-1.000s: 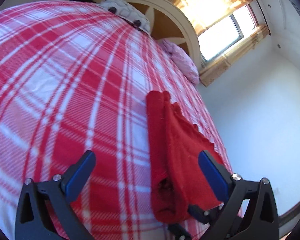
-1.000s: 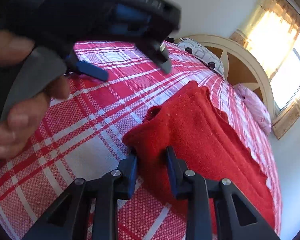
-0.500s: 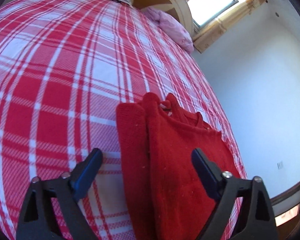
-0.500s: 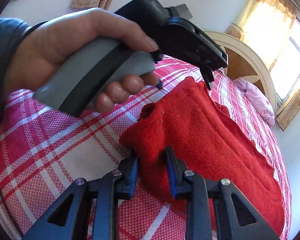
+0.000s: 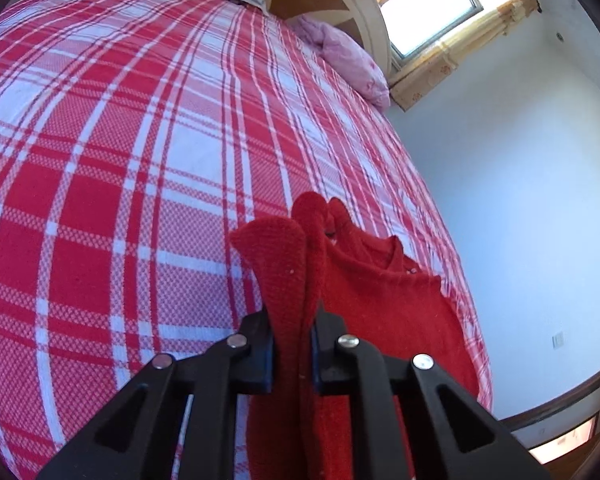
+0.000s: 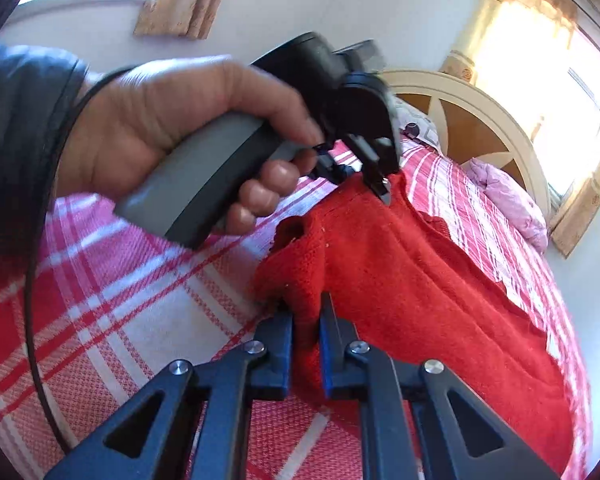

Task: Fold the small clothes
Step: 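Grasp the folded sweater edge with the right tool while the left tool grasps beside it, then lift the folded sweater with both tools and fold it over itself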

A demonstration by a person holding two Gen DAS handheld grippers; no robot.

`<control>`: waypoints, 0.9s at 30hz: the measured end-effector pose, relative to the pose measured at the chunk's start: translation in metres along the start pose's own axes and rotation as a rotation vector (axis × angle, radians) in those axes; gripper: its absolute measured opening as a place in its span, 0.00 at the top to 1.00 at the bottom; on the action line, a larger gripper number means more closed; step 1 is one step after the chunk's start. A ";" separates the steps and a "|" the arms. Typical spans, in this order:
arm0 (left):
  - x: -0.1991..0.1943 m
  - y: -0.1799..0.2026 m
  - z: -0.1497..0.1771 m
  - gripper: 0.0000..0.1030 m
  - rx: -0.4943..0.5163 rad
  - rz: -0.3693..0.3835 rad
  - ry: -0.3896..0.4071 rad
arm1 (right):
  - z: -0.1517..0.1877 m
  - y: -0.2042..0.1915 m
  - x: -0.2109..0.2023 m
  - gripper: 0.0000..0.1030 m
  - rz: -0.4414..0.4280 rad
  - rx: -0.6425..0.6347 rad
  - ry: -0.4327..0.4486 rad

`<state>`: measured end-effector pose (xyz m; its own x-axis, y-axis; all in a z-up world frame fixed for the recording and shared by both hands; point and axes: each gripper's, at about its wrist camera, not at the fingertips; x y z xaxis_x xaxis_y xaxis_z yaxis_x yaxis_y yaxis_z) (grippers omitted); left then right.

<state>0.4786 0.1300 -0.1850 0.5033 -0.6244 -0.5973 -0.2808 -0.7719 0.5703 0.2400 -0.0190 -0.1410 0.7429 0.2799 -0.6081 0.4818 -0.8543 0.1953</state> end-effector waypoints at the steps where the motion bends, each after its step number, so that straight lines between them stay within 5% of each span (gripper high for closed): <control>1: -0.003 0.003 -0.002 0.87 -0.008 0.005 0.003 | -0.001 0.006 -0.004 0.90 -0.015 0.031 0.012; 8: -0.007 0.030 -0.012 0.87 0.007 0.003 0.029 | -0.002 0.043 -0.028 0.90 -0.123 0.238 0.043; 27: 0.005 0.126 -0.034 0.87 0.152 -0.018 0.060 | 0.019 0.147 -0.072 0.93 -0.191 0.540 0.094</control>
<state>0.4734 0.0339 -0.0968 0.5560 -0.6058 -0.5691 -0.3898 -0.7948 0.4652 0.2482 -0.1727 -0.0829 0.7160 0.4679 -0.5181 0.3241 -0.8801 -0.3470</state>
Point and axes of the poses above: each gripper's, at about its wrist camera, not at the fingertips, and x roughly the way its jaws point, y to its right, z to its underside, and after that the axes turned 11 degrees about x, right-handed
